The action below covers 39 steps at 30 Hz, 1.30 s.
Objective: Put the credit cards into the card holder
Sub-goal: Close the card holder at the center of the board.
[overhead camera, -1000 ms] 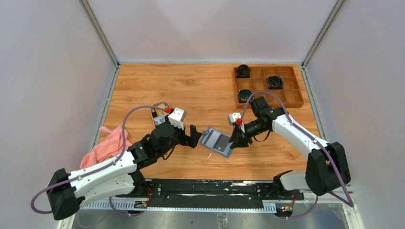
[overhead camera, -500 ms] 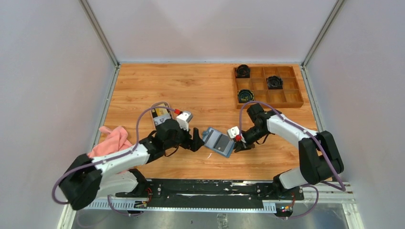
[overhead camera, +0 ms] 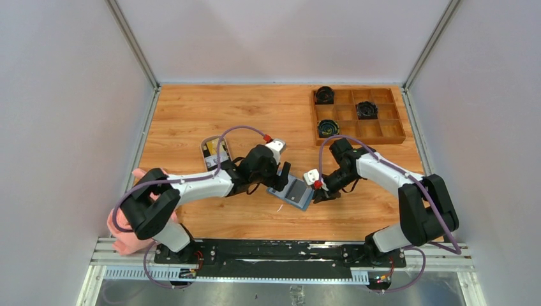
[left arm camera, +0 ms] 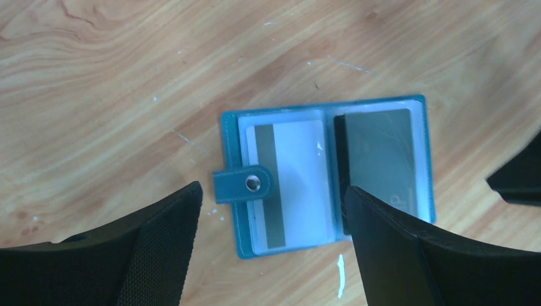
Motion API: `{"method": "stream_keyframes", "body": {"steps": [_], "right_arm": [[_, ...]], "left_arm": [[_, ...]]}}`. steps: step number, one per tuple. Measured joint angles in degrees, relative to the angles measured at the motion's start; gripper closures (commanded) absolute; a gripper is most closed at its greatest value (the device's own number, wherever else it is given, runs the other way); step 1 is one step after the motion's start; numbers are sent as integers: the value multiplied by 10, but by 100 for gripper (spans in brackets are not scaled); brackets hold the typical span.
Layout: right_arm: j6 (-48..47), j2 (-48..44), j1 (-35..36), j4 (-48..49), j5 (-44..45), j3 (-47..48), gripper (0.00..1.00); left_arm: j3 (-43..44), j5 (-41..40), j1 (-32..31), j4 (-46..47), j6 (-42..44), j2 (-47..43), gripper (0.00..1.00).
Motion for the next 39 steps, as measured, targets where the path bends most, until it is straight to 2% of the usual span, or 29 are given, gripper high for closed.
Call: {"method": "stream_keyframes", "body": {"steps": [6,15,23,25,26,29,34,39], "right_arm": [[2,2,0,0,0,0,82],[4,5,0,0,0,0,83],[9,5,0,0,0,0,85],[15,5,0,2,0,0,85],[19,6,0,2,-1,0,85],[48,10,0,6,0,4,86],[200,48,-9,28,26,53,87],[339,94,-47,50,46,111,88]], "left_arm": [[89,-87,-19,-89,15,75,31],[102,-118,-22,-136,24,87,46],[104,-118,-23,-138,23,102,82],[104,-119,-23,-137,22,102,96],[104,-119,-23,-137,21,102,100],[104,-113,-23,-136,26,97,100],[80,-83,-23,-107,26,47,100],[61,-24,-23,-70,18,-16,100]]}}
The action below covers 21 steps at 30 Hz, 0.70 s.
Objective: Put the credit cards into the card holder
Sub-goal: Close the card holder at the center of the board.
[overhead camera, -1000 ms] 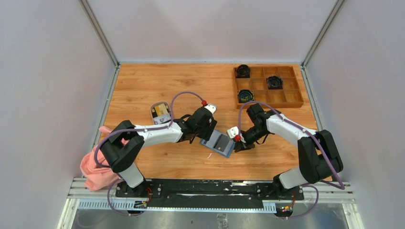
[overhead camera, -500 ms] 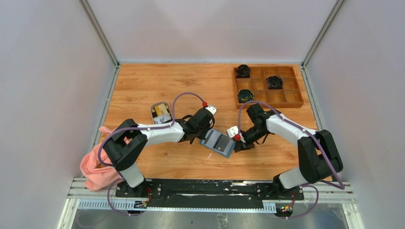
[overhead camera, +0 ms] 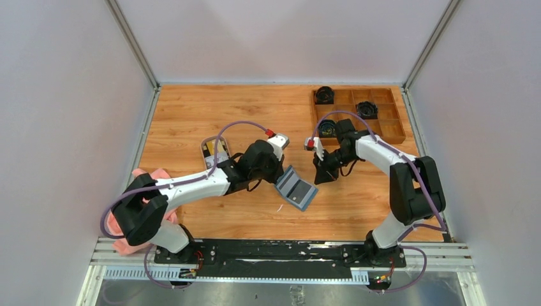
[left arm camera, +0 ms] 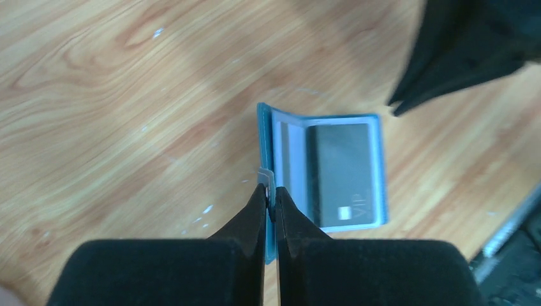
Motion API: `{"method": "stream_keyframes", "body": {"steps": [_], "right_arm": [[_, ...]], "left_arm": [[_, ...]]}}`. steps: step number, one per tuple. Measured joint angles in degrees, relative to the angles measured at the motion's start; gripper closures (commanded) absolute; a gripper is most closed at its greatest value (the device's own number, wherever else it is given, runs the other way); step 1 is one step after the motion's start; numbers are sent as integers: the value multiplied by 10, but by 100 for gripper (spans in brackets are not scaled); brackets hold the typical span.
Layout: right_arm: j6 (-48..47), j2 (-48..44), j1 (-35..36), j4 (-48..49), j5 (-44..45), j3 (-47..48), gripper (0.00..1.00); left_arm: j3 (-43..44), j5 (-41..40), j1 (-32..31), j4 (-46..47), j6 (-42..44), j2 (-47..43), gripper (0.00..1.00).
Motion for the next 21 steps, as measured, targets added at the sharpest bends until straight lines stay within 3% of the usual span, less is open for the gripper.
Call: {"method": "stream_keyframes", "body": {"steps": [10,14,21], "right_arm": [[165,53,-82,-3,-5,37,88],[208,86,-89,-9,-23,54,87],[251,89,-125,-19,-129,57,85]], "left_arm": [[5,160,-9,93,-71,35,100],[27,188,-41,113,-94,81,100],[34,203,-89,129,-120,122,100]]}}
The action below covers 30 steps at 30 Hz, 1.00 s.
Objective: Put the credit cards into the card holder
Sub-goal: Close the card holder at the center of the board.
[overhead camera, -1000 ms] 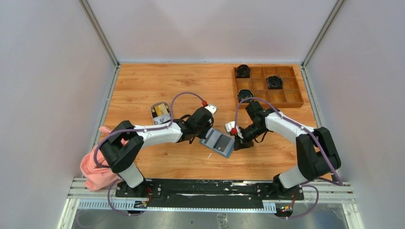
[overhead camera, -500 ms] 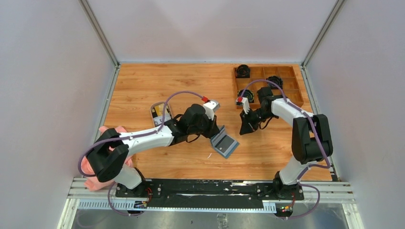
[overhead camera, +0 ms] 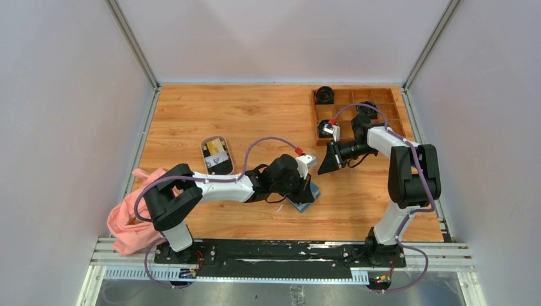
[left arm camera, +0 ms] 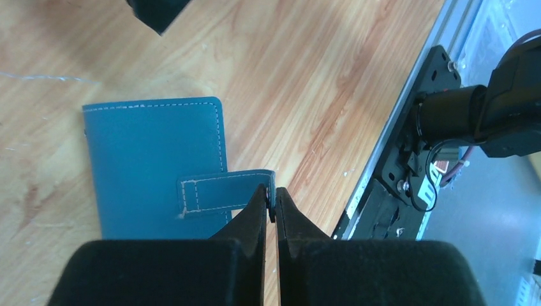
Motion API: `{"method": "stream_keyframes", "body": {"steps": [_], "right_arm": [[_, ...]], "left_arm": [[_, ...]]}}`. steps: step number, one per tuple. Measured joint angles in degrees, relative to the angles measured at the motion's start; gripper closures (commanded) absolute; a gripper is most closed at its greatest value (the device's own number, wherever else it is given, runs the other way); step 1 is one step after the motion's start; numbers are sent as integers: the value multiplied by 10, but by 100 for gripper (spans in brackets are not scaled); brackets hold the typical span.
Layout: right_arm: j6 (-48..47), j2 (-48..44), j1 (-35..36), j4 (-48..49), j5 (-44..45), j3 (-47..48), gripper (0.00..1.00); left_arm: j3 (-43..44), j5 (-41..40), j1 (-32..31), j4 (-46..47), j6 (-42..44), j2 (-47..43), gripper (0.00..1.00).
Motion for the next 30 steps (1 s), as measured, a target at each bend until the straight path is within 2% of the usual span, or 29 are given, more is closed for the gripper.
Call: {"method": "stream_keyframes", "body": {"steps": [4,9,19,20,22,25,27,30], "right_arm": [[-2,2,1,-9,-30,0,85],[-47,54,24,-77,-46,37,86],[-65,110,87,-114,25,41,87],[-62,118,90,-114,37,41,87],[-51,129,91,-119,49,41,87],[-40,130,91,-123,60,42,87],[-34,130,91,-124,66,42,87],[-30,130,93,-127,72,43,87]], "left_arm": [[0,1,-11,8,-11,21,100],[0,0,-13,19,-21,38,100],[-3,-2,-15,28,-27,45,97],[-3,-1,-15,28,-27,45,95],[-6,0,-16,28,-28,43,80],[-19,-1,-16,28,-29,31,66],[-29,-4,-16,25,-28,13,58],[-49,-12,-16,24,-24,-36,41]]}}
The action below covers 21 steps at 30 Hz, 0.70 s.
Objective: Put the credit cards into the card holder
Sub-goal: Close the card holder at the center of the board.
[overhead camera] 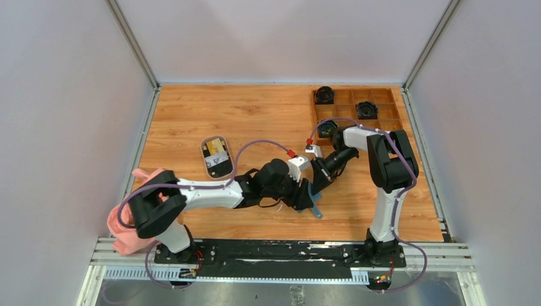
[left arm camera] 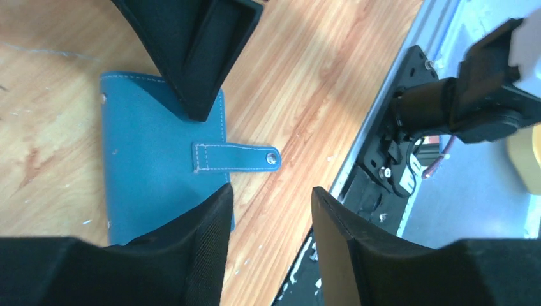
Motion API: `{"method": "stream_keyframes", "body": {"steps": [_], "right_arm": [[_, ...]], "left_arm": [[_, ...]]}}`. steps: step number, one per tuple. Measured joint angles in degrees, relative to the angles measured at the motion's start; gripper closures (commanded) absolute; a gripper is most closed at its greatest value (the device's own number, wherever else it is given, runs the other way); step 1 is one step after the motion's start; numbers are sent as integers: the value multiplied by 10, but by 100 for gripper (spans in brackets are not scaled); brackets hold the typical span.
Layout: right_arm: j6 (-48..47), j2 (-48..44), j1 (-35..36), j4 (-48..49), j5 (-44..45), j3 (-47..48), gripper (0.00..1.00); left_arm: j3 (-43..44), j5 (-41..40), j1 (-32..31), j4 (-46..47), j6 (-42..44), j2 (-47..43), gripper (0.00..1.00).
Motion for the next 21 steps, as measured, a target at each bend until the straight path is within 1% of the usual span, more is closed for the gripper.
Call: {"method": "stream_keyframes", "body": {"steps": [2,5,7,10,12,16,21], "right_arm": [[2,0,1,-1,3,0,87],[5,-1,2,-2,7,0,87],[6,-1,4,-3,10,0,87],[7,-2,6,-5,13,0,87],[8,-2,7,-6,15,0,87],[8,-3,9,-8,21,0,87],[8,-3,11,-10,24,0,87]], "left_arm": [[-22,-10,2,3,4,-46,32],[-65,-29,17,8,12,-119,25],[-97,-34,42,13,12,-156,19],[-135,-38,85,14,11,-172,6],[-145,-35,108,11,10,-161,0],[-134,-16,122,7,12,-111,0],[-81,32,131,7,14,-19,5]]}}
